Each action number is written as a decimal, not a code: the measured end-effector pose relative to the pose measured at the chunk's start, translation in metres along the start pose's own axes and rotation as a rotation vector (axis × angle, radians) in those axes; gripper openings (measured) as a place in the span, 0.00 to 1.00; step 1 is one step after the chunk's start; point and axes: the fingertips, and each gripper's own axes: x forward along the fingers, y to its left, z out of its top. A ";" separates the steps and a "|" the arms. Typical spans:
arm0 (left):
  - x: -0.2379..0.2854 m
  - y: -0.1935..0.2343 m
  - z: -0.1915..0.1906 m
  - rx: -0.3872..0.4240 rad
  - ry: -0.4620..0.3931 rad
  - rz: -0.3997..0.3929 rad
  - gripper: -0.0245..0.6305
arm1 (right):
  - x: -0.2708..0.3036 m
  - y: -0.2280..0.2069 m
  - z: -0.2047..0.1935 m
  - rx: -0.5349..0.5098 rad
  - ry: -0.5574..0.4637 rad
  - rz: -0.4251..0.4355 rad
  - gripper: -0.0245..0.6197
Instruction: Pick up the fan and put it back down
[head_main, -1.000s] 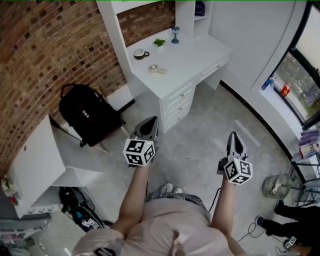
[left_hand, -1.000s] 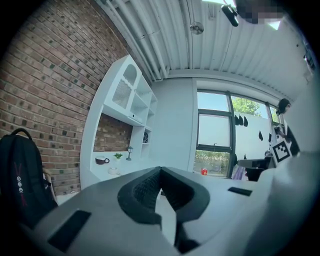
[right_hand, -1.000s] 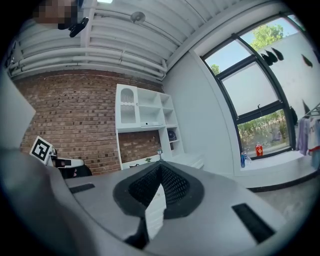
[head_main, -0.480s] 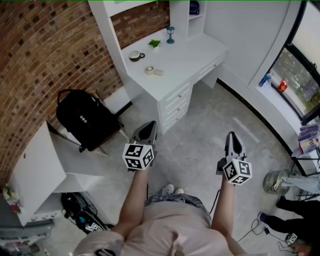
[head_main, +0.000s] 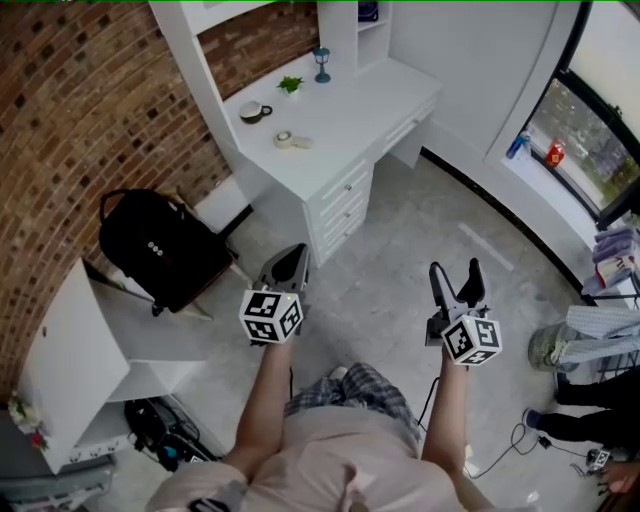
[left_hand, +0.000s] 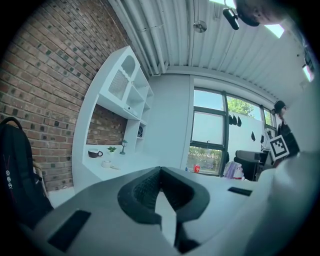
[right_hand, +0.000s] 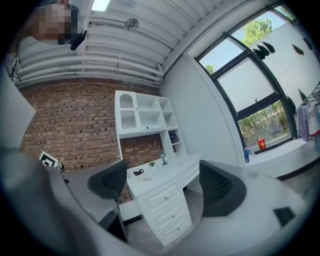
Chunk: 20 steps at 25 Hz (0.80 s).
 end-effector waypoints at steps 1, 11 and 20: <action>0.002 0.001 -0.001 0.002 0.004 -0.004 0.08 | 0.000 -0.001 -0.002 0.001 0.003 -0.005 0.73; 0.026 0.003 0.001 -0.002 0.016 -0.031 0.08 | 0.014 -0.009 -0.001 0.008 0.008 -0.031 0.74; 0.082 0.014 0.006 0.014 0.032 -0.035 0.08 | 0.060 -0.036 -0.003 0.026 0.009 -0.029 0.74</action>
